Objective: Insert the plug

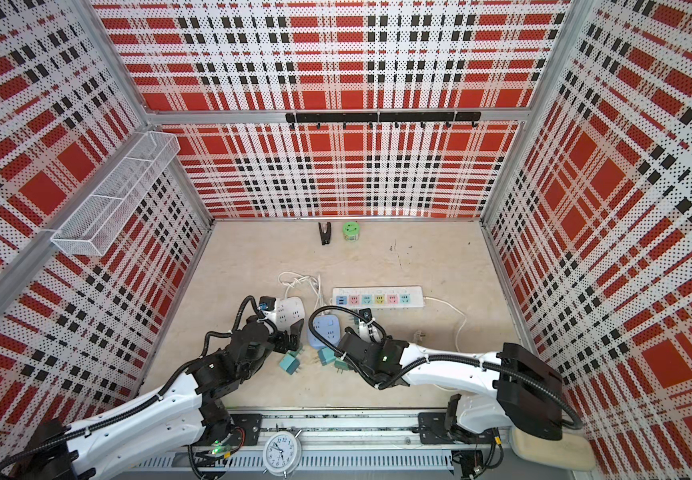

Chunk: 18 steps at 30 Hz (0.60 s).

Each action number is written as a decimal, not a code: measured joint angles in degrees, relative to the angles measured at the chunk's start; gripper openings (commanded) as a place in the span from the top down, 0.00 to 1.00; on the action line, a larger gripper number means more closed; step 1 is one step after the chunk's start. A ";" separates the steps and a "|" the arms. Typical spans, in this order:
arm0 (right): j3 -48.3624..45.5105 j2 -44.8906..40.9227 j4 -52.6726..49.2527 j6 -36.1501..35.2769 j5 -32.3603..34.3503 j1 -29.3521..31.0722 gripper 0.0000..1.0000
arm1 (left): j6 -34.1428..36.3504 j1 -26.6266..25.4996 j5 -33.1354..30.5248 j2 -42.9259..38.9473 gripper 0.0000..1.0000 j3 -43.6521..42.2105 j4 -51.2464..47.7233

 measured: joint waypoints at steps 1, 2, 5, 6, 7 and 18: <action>-0.90 0.00 -0.02 0.35 0.02 0.11 0.13 | -0.26 -0.22 -0.94 -1.88 0.01 0.00 -0.52; -1.79 0.00 -0.09 0.72 0.07 0.13 0.12 | -0.57 -0.39 -1.68 -3.19 0.01 0.00 -0.87; -3.78 -0.13 -0.63 1.22 0.28 0.15 0.08 | -2.40 -0.55 -4.02 -6.43 0.01 0.22 -2.67; -4.24 -0.28 -0.68 1.20 0.31 0.15 0.07 | -2.91 -0.55 -4.35 -6.84 0.00 0.72 -4.07; -4.66 -0.57 -0.70 1.18 0.44 0.15 0.05 | -3.37 -0.57 -4.72 -6.86 0.01 1.73 -6.05; -6.49 2.12 2.27 0.04 1.99 0.17 0.03 | -3.80 -3.89 -10.16 1.07 0.01 8.52 -16.70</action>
